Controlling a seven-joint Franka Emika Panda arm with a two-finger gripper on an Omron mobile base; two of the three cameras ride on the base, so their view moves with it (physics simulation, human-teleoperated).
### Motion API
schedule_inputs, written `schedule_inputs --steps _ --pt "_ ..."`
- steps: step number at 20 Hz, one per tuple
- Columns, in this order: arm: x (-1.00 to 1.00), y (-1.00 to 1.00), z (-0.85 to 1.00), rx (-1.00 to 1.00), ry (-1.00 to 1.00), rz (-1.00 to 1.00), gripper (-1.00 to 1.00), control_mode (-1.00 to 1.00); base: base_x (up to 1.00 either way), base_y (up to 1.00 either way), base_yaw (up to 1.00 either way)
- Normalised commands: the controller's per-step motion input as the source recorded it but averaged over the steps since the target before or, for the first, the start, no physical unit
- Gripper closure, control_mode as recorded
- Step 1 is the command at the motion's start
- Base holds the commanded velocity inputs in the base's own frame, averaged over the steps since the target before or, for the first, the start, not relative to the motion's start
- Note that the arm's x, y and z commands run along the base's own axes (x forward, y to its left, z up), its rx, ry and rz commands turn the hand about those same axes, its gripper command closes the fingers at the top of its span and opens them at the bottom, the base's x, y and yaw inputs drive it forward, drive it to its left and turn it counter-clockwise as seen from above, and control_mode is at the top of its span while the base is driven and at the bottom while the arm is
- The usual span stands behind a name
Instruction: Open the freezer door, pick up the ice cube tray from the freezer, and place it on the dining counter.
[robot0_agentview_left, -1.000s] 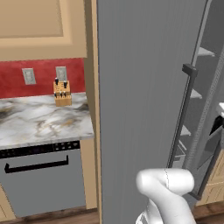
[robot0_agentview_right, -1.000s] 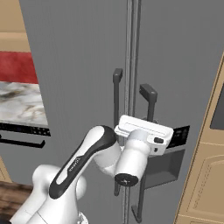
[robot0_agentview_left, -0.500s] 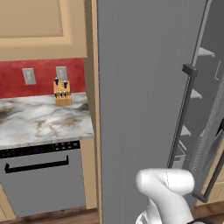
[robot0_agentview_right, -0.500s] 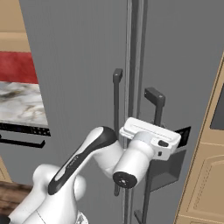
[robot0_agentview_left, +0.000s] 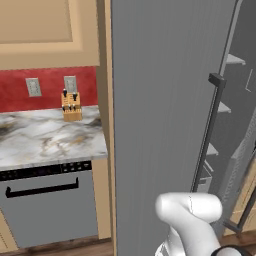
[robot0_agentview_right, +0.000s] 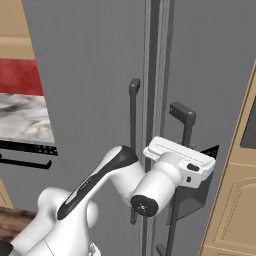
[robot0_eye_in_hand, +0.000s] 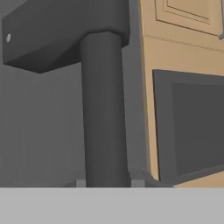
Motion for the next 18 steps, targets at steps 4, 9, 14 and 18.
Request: schedule_inputs --steps 4,9,14,18 --pt "-0.22 -0.31 0.04 0.0 0.02 -0.06 1.0 -1.0 0.0 0.0 0.0" --pt "-0.18 -0.33 0.02 0.0 0.01 -0.06 1.0 -1.0 0.0 0.0 0.0" --pt "-0.13 -0.31 0.01 0.0 0.01 -0.05 1.0 -1.0 0.0 0.0 0.0" --pt "-0.06 -0.24 0.02 0.0 0.0 -0.03 1.0 -1.0 0.0 0.0 0.0"
